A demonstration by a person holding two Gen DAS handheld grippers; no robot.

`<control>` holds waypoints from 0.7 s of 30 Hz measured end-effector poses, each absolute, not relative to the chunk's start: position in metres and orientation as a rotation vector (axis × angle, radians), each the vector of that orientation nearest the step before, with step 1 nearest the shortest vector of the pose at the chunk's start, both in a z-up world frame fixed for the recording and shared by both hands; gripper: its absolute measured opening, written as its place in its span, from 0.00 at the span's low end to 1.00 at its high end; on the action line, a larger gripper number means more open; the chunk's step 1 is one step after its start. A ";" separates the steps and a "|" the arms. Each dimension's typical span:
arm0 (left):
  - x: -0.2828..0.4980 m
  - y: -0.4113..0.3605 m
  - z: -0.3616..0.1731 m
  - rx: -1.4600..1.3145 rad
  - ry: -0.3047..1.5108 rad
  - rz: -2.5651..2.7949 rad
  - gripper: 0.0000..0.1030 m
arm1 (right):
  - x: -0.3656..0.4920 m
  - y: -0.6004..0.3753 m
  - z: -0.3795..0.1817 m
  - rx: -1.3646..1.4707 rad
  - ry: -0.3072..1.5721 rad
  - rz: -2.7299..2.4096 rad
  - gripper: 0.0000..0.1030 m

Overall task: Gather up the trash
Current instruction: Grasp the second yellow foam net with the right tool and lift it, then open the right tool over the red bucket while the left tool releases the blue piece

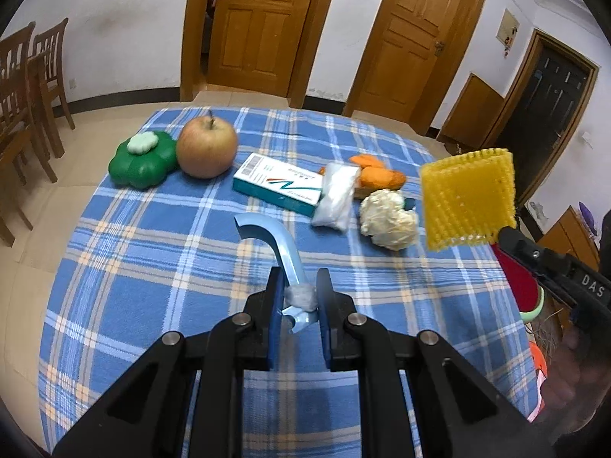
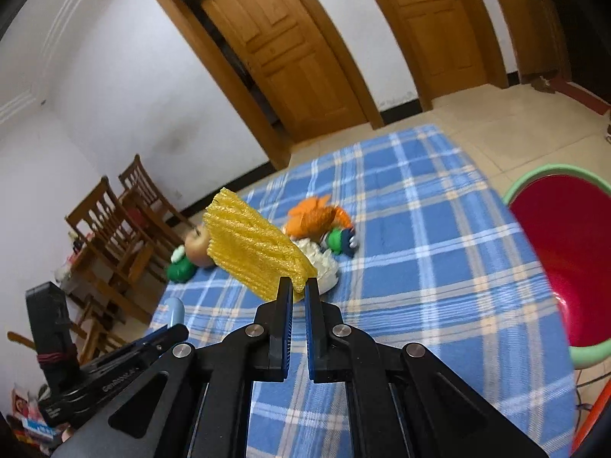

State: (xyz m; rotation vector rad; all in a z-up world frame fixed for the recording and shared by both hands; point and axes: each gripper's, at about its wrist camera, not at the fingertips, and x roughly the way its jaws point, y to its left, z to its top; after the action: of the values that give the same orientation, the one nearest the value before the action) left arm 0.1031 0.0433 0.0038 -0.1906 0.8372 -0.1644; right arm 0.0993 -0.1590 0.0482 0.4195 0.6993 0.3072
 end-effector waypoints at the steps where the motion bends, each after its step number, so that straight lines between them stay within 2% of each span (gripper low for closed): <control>1: 0.103 0.040 0.006 -0.187 0.833 -0.173 0.16 | 0.097 -0.162 0.051 0.422 0.691 0.296 0.06; 12: 0.105 -0.006 0.026 -0.139 0.808 -0.278 0.16 | 0.060 -0.233 0.068 0.481 0.601 0.113 0.06; 21: 0.112 -0.070 0.033 -0.073 0.816 -0.409 0.16 | 0.036 -0.289 0.054 0.539 0.598 -0.059 0.06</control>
State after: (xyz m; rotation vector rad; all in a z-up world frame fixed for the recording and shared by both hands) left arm 0.1119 -0.0704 0.0326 -0.0728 0.8161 -0.4091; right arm 0.0363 -0.2886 0.0543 0.5387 0.5978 -0.0587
